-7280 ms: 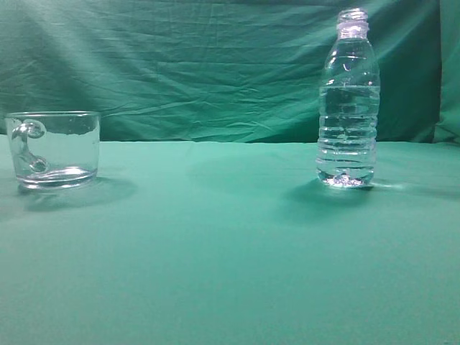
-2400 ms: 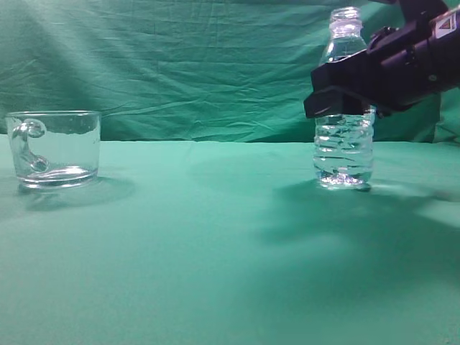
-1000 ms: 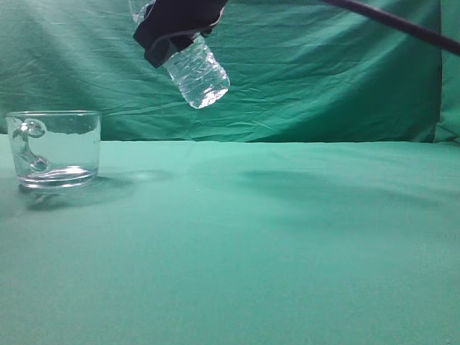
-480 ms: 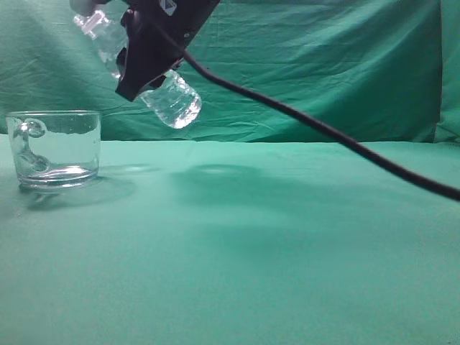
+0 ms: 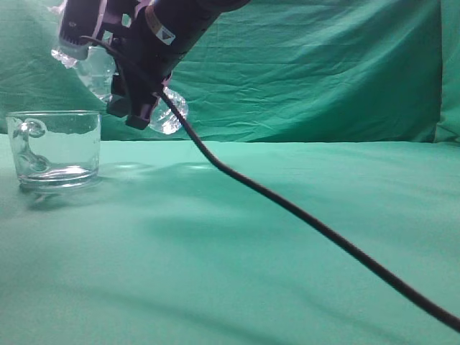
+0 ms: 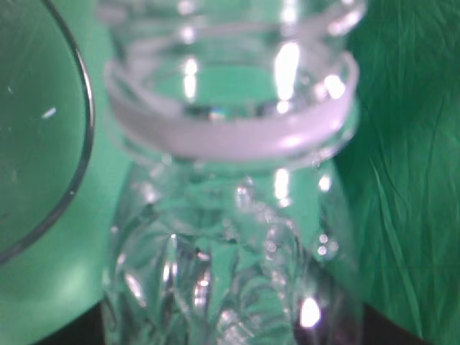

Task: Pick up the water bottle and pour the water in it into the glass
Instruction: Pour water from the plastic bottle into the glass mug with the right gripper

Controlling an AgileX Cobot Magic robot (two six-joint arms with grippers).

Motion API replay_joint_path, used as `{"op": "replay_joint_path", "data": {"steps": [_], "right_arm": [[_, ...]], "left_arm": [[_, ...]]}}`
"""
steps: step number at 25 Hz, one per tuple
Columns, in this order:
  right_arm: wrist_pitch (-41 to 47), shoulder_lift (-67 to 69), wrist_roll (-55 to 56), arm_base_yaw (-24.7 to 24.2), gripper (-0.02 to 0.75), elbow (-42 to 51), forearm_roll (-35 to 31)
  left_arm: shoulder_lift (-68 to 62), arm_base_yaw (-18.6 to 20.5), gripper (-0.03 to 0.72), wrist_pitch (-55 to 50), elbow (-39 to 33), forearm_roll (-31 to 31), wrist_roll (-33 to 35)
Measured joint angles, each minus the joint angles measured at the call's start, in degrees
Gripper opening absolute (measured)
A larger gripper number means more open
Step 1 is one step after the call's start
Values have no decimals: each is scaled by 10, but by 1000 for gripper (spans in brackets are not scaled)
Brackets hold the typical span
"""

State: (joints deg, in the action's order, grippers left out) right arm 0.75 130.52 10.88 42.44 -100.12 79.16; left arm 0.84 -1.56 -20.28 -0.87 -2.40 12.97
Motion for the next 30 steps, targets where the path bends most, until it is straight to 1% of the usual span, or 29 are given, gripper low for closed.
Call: {"op": "replay_joint_path", "data": {"steps": [2,6,9,20,25,30], "right_arm": [[-2,0,-2,0,316,0,14],[-6,2,-6,0,316,0,73],[-7,4,-7,0,316,0,99],[21,7,-8,0,316,0,161],[39,7,-8,0,316,0,199],[43,7,-8,0,316,0,208]], "left_arm": [[0,0,0,0,0,0,0],[0,0,0,0,0,0,0],[0,0,0,0,0,0,0],[0,0,0,0,0,0,0],[0,0,0,0,0,0,0],[0,0,0,0,0,0,0]]}}
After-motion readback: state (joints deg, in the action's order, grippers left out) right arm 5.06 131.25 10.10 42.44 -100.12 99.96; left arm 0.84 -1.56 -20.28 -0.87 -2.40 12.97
